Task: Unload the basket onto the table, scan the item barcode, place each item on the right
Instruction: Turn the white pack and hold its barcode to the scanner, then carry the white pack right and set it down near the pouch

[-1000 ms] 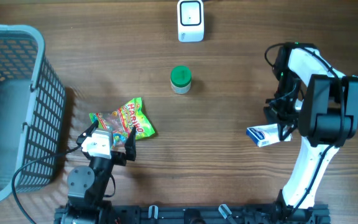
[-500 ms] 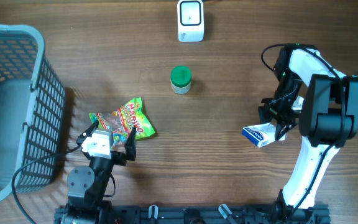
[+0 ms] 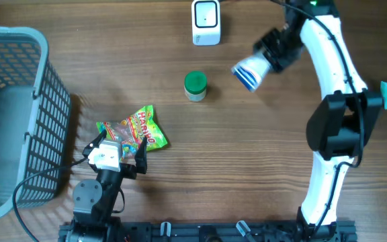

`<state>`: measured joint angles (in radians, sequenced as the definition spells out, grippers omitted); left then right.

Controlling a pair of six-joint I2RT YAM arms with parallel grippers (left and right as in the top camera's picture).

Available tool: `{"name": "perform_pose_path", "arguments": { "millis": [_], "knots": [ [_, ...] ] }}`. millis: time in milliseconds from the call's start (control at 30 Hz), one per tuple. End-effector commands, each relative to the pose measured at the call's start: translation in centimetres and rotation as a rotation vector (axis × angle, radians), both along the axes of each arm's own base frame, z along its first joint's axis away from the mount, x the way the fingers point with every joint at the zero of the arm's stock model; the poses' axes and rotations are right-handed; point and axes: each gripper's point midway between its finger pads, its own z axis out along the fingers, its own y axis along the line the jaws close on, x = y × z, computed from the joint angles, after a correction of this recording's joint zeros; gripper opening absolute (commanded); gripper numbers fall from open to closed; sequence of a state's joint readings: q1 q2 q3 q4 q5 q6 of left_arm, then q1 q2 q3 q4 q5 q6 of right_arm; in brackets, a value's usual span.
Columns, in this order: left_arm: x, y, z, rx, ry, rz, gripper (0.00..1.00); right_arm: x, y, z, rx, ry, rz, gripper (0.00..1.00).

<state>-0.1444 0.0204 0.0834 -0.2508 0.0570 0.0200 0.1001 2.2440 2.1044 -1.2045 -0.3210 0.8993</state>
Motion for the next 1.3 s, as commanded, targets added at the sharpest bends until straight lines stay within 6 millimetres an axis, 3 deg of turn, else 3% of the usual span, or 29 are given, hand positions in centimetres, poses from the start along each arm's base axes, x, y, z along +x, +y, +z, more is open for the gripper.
{"name": "perform_pose_path", "arguments": {
  "millis": [0, 167, 267, 367, 467, 633, 733, 933, 1067, 1200, 1267],
  "knots": [
    [0.0, 0.0, -0.2, -0.008, 0.001, 0.002, 1.0, 4.1, 4.0, 3.3, 0.116, -0.213, 0.022, 0.59],
    [0.0, 0.0, -0.2, -0.008, 0.001, 0.002, 1.0, 11.0, 9.3, 9.2, 0.188, -0.646, 0.115, 0.57],
    [0.0, 0.0, -0.2, -0.008, 0.001, 0.002, 1.0, 13.7, 12.0, 10.7, 0.26, -0.827, 0.166, 0.57],
    [0.0, 0.0, -0.2, -0.008, 0.001, 0.002, 1.0, 16.1, 14.5, 9.5, 0.378, -0.987, 0.258, 0.53],
    [0.0, 0.0, -0.2, -0.008, 0.001, 0.002, 1.0, 17.5, 15.6, 7.4, 0.487, -1.071, 0.261, 0.53],
    [0.0, 0.0, -0.2, -0.008, 0.001, 0.002, 1.0, 18.9, 15.2, 3.4, 0.551, -1.088, 0.192, 0.54],
    [0.0, 0.0, -0.2, -0.008, 0.001, 0.002, 1.0, 19.1, 14.4, 3.6, 0.545, -1.106, 0.199, 0.54],
    [0.0, 0.0, -0.2, -0.008, 0.001, 0.002, 1.0, 20.2, 8.8, 4.0, 0.541, -1.126, 0.187, 0.54],
    [0.0, 0.0, -0.2, -0.008, 0.001, 0.002, 1.0, 19.4, 6.3, 7.1, 0.642, -1.185, 0.235, 0.53],
    [0.0, 0.0, -0.2, -0.008, 0.001, 0.002, 1.0, 19.1, -0.8, 9.2, 0.659, -1.173, 0.226, 0.54],
    [0.0, 0.0, -0.2, -0.008, 0.001, 0.002, 1.0, 19.3, -7.7, 7.4, 0.595, -1.088, 0.133, 0.54]
  ]
}}
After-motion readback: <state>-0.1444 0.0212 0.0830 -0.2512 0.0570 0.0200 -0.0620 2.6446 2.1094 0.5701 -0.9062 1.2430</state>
